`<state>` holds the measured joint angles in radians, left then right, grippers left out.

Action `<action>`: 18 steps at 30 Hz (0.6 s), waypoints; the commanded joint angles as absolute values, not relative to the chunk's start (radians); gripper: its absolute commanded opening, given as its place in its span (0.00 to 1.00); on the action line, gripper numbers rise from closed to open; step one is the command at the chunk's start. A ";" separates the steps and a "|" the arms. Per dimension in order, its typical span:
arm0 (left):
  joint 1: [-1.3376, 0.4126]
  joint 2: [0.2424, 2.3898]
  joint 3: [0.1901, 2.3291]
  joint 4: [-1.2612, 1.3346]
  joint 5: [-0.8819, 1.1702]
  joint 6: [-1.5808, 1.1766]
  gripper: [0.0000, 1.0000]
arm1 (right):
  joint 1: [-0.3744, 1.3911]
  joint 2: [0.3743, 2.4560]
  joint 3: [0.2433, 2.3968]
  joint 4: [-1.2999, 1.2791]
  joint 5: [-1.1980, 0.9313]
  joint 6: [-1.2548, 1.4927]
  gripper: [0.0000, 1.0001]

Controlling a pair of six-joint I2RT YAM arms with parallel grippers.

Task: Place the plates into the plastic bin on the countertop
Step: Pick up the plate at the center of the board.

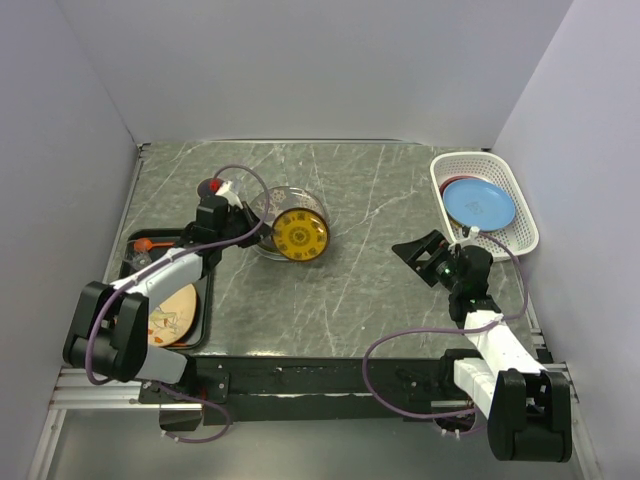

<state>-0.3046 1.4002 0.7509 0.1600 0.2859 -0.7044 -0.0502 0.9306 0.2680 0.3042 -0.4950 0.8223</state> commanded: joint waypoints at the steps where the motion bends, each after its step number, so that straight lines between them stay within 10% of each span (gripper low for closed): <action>1: -0.307 1.339 0.732 0.250 0.357 -0.738 0.01 | -0.043 0.910 0.267 0.379 -0.541 0.828 1.00; 18: -0.446 1.359 0.681 0.342 0.351 -0.787 0.01 | 0.048 0.979 0.267 0.486 -0.580 0.861 1.00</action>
